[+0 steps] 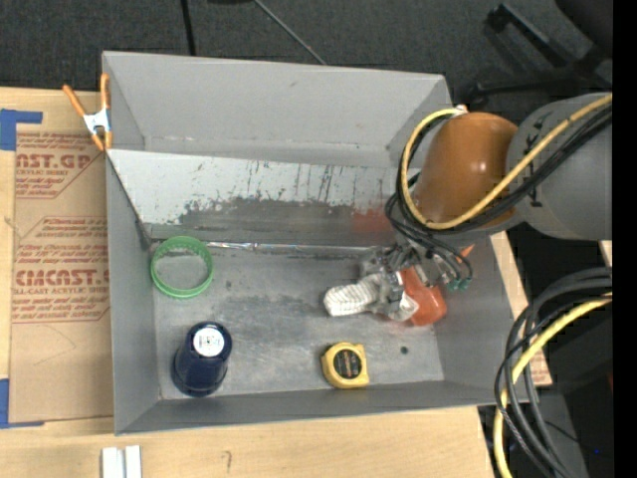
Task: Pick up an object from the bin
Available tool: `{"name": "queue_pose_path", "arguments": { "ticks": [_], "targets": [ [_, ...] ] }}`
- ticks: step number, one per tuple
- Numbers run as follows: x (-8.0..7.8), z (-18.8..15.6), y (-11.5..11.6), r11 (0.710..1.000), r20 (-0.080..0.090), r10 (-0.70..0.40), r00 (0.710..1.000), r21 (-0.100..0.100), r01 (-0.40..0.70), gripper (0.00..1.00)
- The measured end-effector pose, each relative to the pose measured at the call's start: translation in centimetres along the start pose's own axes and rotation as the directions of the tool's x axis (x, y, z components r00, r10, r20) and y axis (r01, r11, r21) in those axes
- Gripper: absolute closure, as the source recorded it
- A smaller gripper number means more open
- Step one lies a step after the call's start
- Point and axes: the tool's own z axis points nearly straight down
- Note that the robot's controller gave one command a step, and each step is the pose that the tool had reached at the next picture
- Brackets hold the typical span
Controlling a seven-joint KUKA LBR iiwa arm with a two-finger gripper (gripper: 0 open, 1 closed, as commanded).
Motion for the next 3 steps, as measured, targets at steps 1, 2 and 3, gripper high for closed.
{"name": "queue_pose_path", "arguments": {
  "ticks": [1,2,3],
  "targets": [
    [0.0,-1.0,0.0,1.0,0.003,0.0,1.0,0.002,0.0,1.0],
    [-0.1,-1.4,0.1,1.0,0.003,0.0,1.0,0.003,0.0,1.0],
    [0.0,-2.0,0.1,1.0,-0.003,0.0,1.0,0.001,0.0,1.0]
  ]
}}
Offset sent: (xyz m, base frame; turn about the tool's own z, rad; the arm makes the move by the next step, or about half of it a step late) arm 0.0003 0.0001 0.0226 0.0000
